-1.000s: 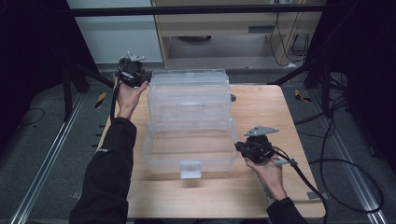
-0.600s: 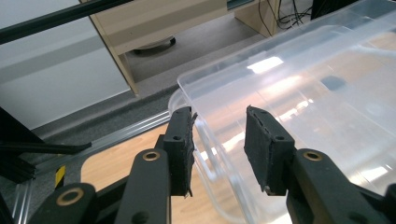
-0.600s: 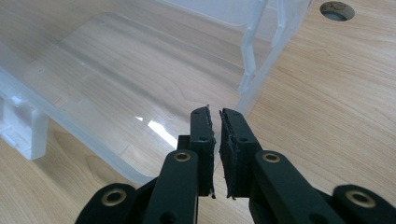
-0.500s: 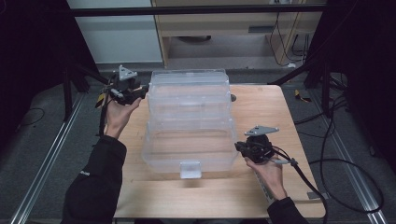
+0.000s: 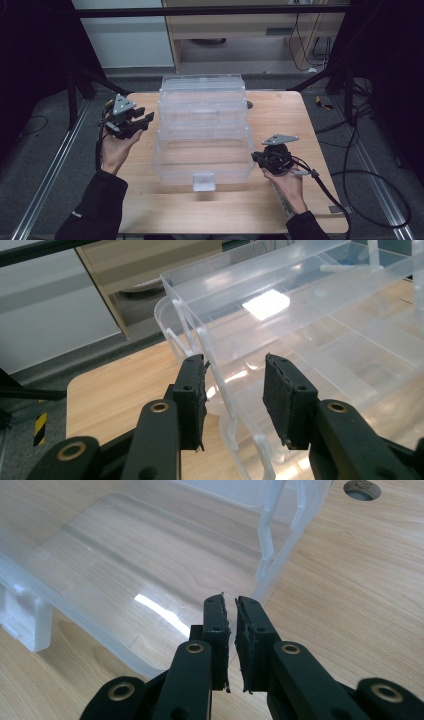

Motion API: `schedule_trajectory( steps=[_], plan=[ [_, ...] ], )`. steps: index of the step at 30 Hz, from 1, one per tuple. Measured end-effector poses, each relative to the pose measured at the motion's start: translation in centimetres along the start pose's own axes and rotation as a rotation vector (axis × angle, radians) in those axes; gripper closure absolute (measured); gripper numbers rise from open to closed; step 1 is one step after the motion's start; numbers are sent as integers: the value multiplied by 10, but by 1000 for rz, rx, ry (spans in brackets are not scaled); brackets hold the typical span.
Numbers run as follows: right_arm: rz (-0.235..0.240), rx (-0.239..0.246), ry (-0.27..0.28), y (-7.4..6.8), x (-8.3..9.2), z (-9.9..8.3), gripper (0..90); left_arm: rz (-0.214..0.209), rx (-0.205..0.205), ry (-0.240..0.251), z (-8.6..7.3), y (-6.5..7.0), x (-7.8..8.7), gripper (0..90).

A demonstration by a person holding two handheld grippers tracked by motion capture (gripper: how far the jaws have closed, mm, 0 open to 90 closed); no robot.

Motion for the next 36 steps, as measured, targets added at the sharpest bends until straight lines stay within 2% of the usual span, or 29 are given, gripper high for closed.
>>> schedule_trajectory(
  steps=[3,10,13,17,27,36],
  plan=[
    [2,-6,-2,0,0,0,836,-3,18,7,-9,3,9,602],
    [2,-7,-2,0,0,0,833,1,31,-35,-38,8,24,600],
    [1,-6,-2,0,0,0,832,-9,59,-49,-49,13,29,600],
    [-2,-6,0,0,-1,0,831,-4,51,-75,-60,19,31,600],
    [-4,-6,1,0,-1,0,830,-30,56,-157,-89,30,24,597],
    [-5,-2,0,0,0,0,831,-54,44,-219,-105,39,14,607]
  ],
)
Point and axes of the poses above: each handheld gripper's, and its own axes: x roughly backward along the jaws, z roughly out of its top, y roughly to its right, the point moved 8 cm from there along -x, roughly forward along the jaws, and after that the axes turned 9 degrees about y, right-handed, at the moved point
